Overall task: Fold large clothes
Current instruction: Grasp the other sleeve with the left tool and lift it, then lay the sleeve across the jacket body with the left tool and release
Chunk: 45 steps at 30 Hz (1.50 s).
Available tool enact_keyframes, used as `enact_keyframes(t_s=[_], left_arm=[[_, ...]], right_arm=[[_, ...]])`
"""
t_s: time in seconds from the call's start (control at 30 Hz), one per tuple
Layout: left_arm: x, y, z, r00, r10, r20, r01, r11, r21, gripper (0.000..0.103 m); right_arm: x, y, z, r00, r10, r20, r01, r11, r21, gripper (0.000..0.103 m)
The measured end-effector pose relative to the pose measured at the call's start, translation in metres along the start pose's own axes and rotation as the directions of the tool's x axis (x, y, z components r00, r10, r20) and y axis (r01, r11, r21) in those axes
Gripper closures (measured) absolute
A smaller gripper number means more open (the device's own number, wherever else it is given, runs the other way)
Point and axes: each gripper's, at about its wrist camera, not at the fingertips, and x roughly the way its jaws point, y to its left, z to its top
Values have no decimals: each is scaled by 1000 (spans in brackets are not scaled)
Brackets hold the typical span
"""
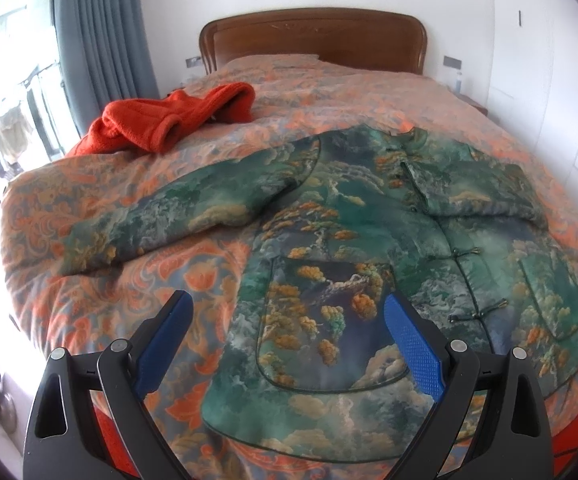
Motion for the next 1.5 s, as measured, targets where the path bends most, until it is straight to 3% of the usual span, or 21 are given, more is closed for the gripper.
enact_keyframes(t_s=[0.23, 0.43, 0.57, 0.67, 0.8, 0.9, 0.97, 1.0, 1.03, 1.07, 1.2, 1.37, 1.43, 1.5], left_arm=[[39, 33, -11, 995, -42, -95, 35, 997, -73, 6], [88, 116, 3, 983, -123, -136, 83, 959, -270, 6], [134, 192, 14, 979, -151, -140, 65, 870, -488, 6], [166, 237, 9, 981, -136, -136, 20, 777, -629, 6], [204, 278, -5, 975, -90, -201, -95, 654, -751, 8], [199, 288, -7, 988, -6, -157, -124, 587, -800, 27], [191, 286, -3, 989, 50, -142, -144, 576, -805, 57], [189, 285, -1, 987, 67, -146, -158, 580, -799, 69], [188, 280, 4, 984, 86, -159, -178, 600, -780, 87], [185, 274, 11, 980, 105, -168, -196, 627, -754, 90], [162, 249, 54, 962, 247, -116, -267, 756, -598, 93], [118, 160, 118, 942, 326, 81, -289, 908, -303, 93], [104, 111, 134, 936, 313, 162, -287, 943, -167, 93], [97, 65, 145, 934, 276, 228, -274, 961, -43, 93]], right_arm=[[3, 9, -11, 996, 93, -14, -92, 996, 17, 35], [4, 30, -36, 969, 238, -60, -235, 970, 56, 35], [1, 46, -52, 950, 298, -88, -294, 954, 60, 35], [-3, 56, -63, 944, 312, -106, -309, 950, 44, 35], [-3, 64, -72, 934, 330, -136, -328, 944, 39, 35], [-4, 69, -77, 928, 339, -153, -338, 941, 31, 35], [-5, 73, -80, 925, 345, -159, -345, 938, 26, 35], [-5, 75, -81, 923, 349, -163, -349, 937, 25, 35], [-5, 77, -83, 920, 354, -168, -355, 935, 24, 35], [-5, 79, -85, 917, 359, -173, -360, 932, 25, 35], [-2, 85, -93, 901, 390, -191, -387, 921, 54, 35], [1, 79, -102, 885, 427, -184, -409, 904, 129, 35], [2, 74, -104, 885, 430, -179, -407, 901, 152, 35], [3, 66, -107, 890, 424, -169, -395, 901, 178, 35]])
